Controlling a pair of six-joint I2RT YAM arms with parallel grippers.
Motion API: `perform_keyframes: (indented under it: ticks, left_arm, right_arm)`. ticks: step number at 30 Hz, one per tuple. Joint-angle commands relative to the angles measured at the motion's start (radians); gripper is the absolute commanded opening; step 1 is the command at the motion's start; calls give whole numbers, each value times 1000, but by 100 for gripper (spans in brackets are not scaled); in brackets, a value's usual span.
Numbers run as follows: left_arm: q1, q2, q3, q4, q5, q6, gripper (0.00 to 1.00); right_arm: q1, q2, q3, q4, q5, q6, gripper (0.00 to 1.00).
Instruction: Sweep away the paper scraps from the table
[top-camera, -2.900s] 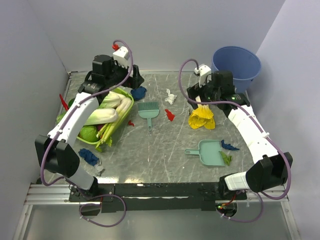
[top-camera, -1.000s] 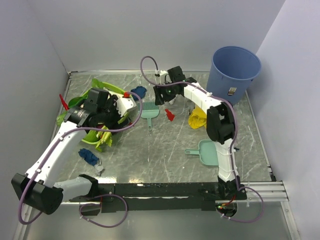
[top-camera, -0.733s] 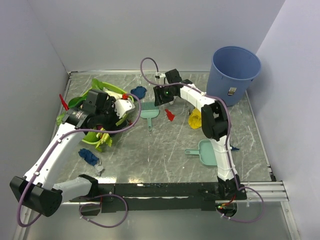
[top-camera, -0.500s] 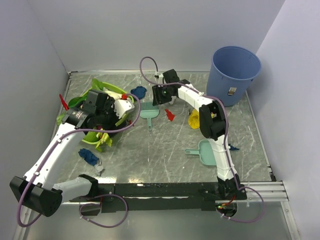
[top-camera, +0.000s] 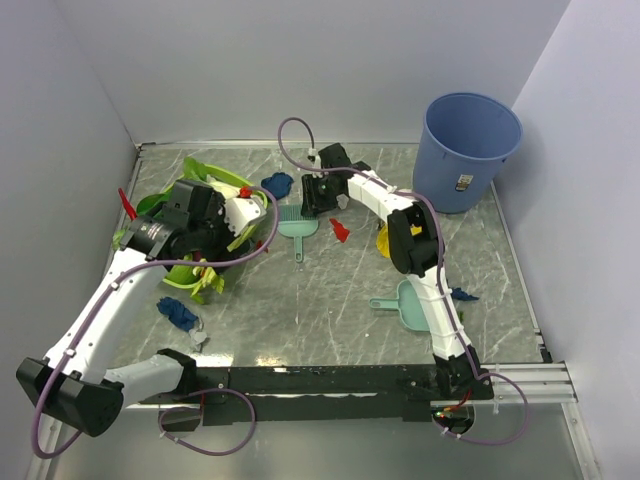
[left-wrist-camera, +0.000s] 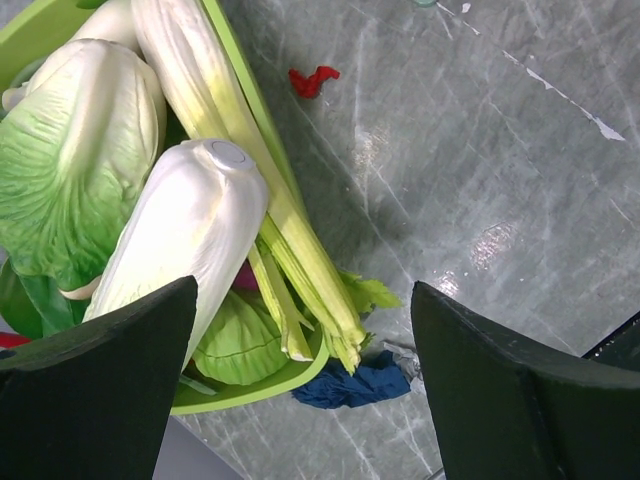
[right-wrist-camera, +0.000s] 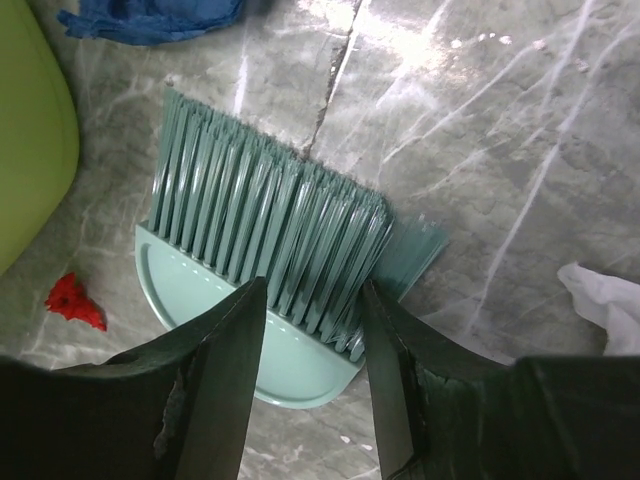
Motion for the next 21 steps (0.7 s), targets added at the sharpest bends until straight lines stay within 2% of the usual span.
perform_keyframes:
  ticks: [1, 6, 8, 11, 12, 15, 21]
  left_arm:
    - [-5, -29, 31, 23, -4, 7, 92]
    - [-5, -31, -9, 84, 57, -14, 92]
    - [-5, -30, -32, 136, 91, -65, 91]
    - [-6, -40, -96, 283, 113, -181, 91]
    - [-8, -46, -139, 378, 148, -230, 91]
    - [-55, -48, -199, 514, 176, -264, 91]
    - [-164, 85, -207, 601, 125, -291, 89]
  right_arm:
    - [18, -38, -69, -28, -30, 11, 51]
    - [30, -118, -227, -29, -61, -16, 50]
    - [27, -147, -238, -40, -39, -33, 51]
    - [13, -206, -256, -68, -21, -47, 52]
    - [7, -225, -282, -69, -22, -56, 52]
    - [3, -309, -339, -74, -35, -91, 52]
    - [-42, -515, -431, -49, -76, -93, 55]
